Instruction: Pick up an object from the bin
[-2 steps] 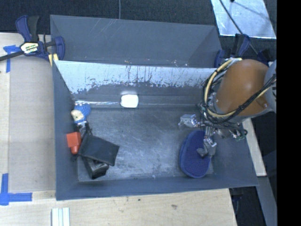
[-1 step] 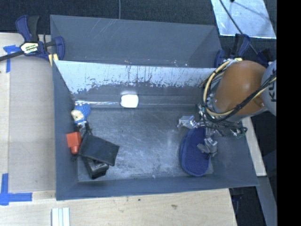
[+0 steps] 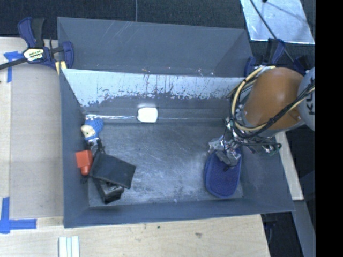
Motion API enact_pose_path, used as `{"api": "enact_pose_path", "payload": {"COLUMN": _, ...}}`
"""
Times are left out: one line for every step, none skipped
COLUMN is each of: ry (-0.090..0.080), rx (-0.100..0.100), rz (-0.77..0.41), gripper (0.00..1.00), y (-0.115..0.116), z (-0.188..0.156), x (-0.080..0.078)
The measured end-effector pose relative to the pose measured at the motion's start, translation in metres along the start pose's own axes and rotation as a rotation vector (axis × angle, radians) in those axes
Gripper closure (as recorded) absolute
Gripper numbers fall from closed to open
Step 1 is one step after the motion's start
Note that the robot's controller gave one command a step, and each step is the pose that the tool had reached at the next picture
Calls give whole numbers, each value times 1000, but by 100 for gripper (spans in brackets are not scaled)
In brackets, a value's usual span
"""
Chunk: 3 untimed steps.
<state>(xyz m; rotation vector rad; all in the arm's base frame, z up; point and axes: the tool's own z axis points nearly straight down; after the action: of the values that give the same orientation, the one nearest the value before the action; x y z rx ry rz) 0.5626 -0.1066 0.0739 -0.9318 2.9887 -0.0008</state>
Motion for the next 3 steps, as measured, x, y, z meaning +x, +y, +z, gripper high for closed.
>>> {"api": "enact_pose_path", "payload": {"ry": 0, "rx": 5, "rz": -12, "gripper": 100, "y": 19, "z": -155, "x": -16}}
{"api": "enact_pose_path", "payload": {"ry": 11, "rx": -8, "rz": 61, "gripper": 100, "y": 41, "z": -68, "x": -68}}
{"api": "enact_pose_path", "payload": {"ry": 10, "rx": 0, "rz": -167, "gripper": 100, "y": 21, "z": -112, "x": 13}}
